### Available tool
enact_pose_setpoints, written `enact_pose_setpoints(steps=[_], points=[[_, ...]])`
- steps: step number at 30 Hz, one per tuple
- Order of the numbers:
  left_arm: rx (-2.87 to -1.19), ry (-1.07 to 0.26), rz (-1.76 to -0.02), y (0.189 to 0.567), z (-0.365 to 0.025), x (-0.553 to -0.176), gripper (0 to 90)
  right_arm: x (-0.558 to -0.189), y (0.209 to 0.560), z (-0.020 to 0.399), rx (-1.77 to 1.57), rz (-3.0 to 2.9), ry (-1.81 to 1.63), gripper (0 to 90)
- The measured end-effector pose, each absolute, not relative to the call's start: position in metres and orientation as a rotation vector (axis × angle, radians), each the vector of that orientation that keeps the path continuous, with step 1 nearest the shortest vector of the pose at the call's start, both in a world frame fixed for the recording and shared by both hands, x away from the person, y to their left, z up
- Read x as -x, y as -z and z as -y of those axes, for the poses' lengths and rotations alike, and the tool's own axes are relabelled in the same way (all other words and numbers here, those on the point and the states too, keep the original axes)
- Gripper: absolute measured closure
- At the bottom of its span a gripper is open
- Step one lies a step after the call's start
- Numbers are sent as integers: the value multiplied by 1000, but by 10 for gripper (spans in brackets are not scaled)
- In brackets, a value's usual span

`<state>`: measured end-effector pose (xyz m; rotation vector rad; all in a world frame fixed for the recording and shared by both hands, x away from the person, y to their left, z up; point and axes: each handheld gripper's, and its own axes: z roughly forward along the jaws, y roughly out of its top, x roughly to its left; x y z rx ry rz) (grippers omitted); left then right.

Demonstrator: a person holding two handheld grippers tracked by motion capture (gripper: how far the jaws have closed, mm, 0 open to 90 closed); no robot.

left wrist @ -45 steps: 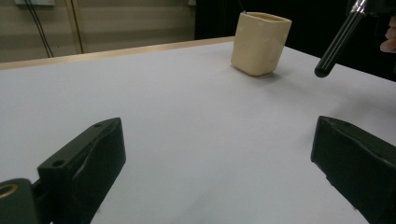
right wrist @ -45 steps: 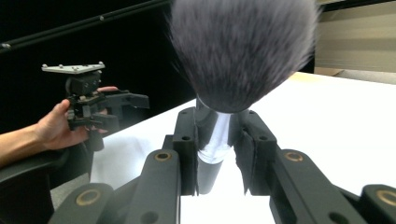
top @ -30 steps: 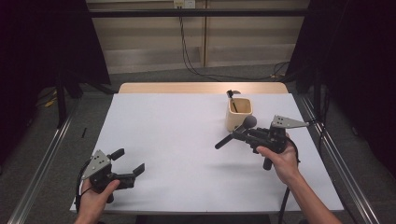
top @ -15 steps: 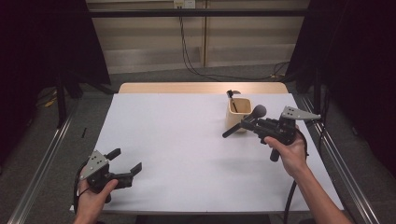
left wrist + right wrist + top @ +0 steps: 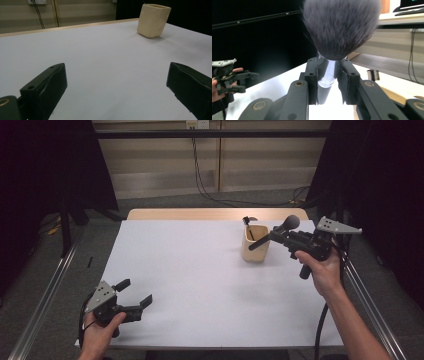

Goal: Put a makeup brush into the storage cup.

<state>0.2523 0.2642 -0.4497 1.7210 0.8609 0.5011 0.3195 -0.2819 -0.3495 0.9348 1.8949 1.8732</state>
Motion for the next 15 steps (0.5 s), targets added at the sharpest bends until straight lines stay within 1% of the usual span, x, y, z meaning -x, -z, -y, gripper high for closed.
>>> enact_pose_setpoints(steps=[5, 7, 15], points=[[-1711, -486, -854, 450, -263, -252, 30, -327, 342, 283, -937, -1897, -1832, 715], [-1734, -487, -848, 451, -261, -253, 30, -332, 340, 282, -946, -1909, -1801, 716], [-1749, -489, -847, 451, -259, -254, 31, -350, 338, 273, -996, -1944, -1695, 716]])
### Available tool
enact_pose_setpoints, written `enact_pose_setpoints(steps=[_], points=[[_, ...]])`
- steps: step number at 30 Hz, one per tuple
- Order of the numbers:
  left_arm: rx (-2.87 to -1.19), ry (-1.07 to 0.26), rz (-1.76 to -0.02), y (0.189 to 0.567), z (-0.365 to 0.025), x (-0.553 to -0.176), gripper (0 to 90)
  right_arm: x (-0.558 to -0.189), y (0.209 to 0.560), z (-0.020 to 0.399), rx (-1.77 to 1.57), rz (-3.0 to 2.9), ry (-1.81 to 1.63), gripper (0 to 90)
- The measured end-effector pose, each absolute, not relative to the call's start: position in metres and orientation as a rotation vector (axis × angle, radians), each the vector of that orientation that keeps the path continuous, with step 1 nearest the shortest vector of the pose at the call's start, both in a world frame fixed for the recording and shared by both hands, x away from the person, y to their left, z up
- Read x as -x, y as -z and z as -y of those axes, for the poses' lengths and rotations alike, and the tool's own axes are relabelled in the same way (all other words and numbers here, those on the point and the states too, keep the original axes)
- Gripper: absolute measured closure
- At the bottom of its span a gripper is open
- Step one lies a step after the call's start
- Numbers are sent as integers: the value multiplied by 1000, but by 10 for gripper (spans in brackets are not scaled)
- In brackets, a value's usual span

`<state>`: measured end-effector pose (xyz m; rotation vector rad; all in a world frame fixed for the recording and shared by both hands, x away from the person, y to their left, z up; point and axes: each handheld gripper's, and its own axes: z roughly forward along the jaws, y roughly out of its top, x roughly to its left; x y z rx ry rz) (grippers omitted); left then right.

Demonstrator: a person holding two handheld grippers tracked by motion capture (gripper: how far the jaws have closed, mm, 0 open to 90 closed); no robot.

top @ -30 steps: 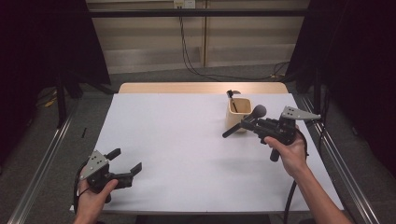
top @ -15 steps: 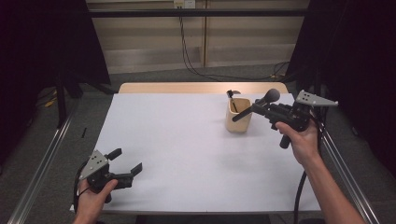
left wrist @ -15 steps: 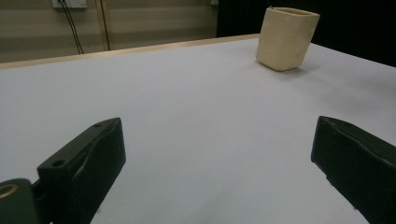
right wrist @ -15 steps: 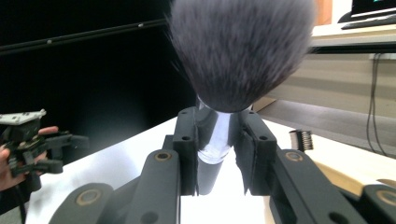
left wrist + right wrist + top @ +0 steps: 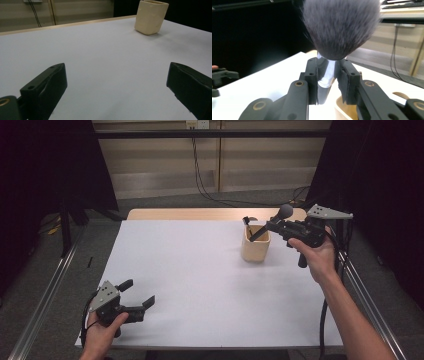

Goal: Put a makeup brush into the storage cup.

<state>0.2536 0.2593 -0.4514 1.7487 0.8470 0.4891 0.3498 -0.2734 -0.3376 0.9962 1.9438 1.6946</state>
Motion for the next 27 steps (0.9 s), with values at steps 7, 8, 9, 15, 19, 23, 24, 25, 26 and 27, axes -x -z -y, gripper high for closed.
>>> enact_pose_setpoints(steps=[7, 8, 9, 15, 19, 23, 24, 25, 26, 27], points=[[-1749, -497, -845, 451, -260, -254, 30, -363, 337, 270, -1033, -1970, -1596, 715], [-1749, -499, -842, 451, -260, -254, 30, -365, 337, 269, -1040, -1973, -1585, 716], [-1748, -496, -843, 451, -259, -254, 30, -367, 337, 269, -1045, -1972, -1571, 715], [-1751, -501, -847, 451, -261, -255, 30, -376, 343, 265, -1059, -1991, -1520, 715], [-1753, -505, -843, 451, -261, -255, 31, -378, 346, 265, -1069, -1996, -1489, 716], [-1754, -500, -836, 451, -260, -255, 30, -381, 348, 268, -1083, -1996, -1467, 716], [-1759, -502, -834, 451, -260, -255, 30, -381, 349, 269, -1084, -1998, -1460, 715], [-1768, -505, -824, 451, -259, -255, 30, -382, 350, 269, -1082, -2003, -1452, 715], [-1768, -504, -821, 451, -259, -255, 30, -382, 351, 269, -1082, -2007, -1435, 716], [-1766, -501, -821, 451, -259, -255, 30, -383, 352, 269, -1083, -2014, -1427, 715]])
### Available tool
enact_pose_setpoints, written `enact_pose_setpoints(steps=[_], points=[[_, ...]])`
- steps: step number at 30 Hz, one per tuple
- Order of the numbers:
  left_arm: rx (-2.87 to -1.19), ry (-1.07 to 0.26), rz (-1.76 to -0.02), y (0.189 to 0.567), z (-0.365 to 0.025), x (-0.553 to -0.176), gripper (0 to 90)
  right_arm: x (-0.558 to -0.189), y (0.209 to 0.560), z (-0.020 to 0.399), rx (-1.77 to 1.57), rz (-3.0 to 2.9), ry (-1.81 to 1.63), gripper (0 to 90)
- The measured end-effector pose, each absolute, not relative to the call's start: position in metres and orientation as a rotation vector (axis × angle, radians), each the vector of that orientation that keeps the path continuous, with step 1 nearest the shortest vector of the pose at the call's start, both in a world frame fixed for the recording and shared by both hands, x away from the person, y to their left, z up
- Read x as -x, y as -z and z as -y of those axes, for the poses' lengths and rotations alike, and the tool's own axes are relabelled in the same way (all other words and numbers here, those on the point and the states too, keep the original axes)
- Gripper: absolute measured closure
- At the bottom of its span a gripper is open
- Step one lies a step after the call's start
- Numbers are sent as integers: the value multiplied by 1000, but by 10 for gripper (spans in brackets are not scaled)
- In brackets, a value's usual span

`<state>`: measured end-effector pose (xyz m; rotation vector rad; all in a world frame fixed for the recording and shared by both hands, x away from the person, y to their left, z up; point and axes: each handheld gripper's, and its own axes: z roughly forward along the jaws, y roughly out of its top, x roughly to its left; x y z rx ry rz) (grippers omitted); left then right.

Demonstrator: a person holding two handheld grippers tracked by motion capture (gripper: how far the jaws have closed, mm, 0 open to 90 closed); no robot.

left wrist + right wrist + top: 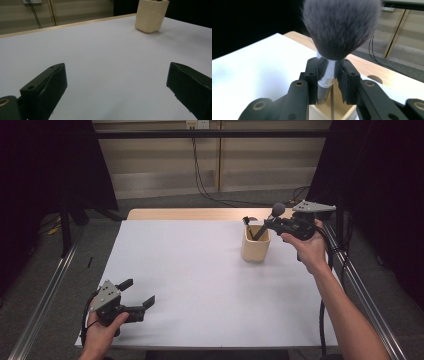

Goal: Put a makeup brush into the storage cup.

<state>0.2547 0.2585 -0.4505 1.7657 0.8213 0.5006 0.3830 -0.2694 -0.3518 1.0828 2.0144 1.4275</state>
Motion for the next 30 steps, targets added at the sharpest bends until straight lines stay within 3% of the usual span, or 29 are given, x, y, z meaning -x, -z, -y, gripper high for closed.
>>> enact_pose_setpoints(steps=[30], points=[[-1757, -517, -848, 451, -264, -256, 30, -393, 382, 266, -1109, -2088, -1388, 715]])
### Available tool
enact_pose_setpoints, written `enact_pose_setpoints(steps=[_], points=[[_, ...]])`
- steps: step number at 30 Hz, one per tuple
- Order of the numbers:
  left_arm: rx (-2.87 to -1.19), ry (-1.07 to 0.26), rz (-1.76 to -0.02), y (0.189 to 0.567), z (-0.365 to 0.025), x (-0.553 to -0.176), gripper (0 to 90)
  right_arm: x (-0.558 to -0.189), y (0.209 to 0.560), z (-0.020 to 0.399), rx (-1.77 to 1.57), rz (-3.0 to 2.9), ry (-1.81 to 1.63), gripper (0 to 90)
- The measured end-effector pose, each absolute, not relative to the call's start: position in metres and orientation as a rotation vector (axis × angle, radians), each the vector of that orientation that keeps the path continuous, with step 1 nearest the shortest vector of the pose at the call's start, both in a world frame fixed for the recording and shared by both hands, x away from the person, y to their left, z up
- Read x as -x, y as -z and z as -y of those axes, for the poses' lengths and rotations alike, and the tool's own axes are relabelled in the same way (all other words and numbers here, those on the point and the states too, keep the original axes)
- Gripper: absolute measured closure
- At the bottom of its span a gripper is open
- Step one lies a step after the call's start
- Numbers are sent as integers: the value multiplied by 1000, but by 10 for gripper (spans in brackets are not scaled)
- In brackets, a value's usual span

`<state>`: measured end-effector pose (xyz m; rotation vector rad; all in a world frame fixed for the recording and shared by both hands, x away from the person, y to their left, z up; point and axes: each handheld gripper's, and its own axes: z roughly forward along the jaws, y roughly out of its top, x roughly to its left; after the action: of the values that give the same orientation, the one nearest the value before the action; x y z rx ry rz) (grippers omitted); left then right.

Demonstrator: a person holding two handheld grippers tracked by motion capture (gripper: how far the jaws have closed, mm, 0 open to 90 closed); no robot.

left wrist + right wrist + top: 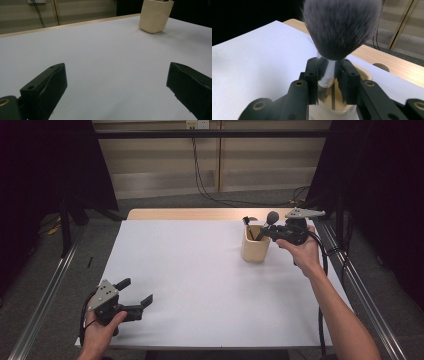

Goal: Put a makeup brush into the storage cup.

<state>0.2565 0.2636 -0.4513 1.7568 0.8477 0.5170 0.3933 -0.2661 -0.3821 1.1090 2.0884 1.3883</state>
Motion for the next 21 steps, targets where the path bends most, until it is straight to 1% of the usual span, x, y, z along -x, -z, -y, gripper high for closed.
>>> enact_pose_setpoints(steps=[21], points=[[-1759, -525, -851, 452, -266, -258, 30, -395, 401, 268, -1145, -2081, -1430, 705]])
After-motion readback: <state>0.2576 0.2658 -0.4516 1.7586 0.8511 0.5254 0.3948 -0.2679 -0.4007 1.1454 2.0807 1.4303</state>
